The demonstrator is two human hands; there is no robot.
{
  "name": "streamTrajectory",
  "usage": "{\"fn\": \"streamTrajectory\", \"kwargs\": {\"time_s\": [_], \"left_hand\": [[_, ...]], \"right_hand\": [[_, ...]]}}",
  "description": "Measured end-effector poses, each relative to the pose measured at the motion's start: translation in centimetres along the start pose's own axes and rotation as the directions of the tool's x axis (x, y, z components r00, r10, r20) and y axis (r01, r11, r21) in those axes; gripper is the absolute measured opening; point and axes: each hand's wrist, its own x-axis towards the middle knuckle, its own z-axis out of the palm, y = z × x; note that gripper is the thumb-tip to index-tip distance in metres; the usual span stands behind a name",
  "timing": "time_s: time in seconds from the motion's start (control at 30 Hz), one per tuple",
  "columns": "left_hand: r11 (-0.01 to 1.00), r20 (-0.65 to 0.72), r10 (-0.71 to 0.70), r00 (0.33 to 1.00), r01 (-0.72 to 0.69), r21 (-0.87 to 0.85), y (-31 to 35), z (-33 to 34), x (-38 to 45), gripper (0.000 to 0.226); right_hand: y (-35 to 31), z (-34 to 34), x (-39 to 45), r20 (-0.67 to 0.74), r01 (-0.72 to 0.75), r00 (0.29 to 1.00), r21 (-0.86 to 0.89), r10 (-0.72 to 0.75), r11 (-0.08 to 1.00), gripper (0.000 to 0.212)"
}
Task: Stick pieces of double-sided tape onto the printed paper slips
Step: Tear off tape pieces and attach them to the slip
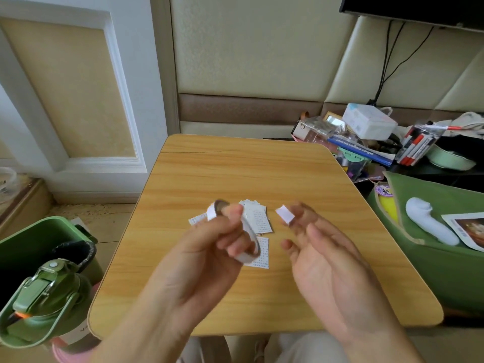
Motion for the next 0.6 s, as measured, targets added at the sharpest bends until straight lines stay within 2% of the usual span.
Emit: {"fn": "streamTrajectory", "kwargs": {"time_s": [0.07,0.13,0.2,0.33,0.47,0.6], "left_hand": [[0.998,0.002,-0.05,0.999,0.05,-0.026,-0.9,0.3,-0.3,0.019],[0.997,-0.017,-0.071,0.997,0.071,-0.007,-1.4,0.4,-0.6,0.033],[0.997,-0.02,-0.076,0.997,0.076,0.03,-1.5,0.6,-0.8,0.039],[0.996,0.005,-0.073,0.997,0.073,0.06,-1.4,0.4,-1.2,0.047],[0.995,0.036,-0.091,0.995,0.089,0.038,-1.2,0.2,-1.5,0.046],[0.994,0.019,-0.108,0.994,0.109,-0.017,-1.2,-0.1,-1.6,0.043]], "right_hand": [[0.5,0.4,-0.1,0.027,-0.026,0.999,0.043,0.025,0.999,0.027],[0.7,0.5,-0.3,0.026,-0.05,0.999,0.068,0.048,0.996,0.041],[0.8,0.4,-0.4,0.011,-0.052,0.999,0.048,0.051,0.997,0.053],[1.1,0.3,-0.6,0.015,-0.021,1.0,-0.005,0.021,1.0,0.059],[1.1,0.2,-0.8,0.051,0.055,0.997,-0.129,-0.049,0.99,0.053],[1.1,-0.3,-0.8,0.078,0.132,0.991,-0.349,-0.112,0.928,0.043]]}}
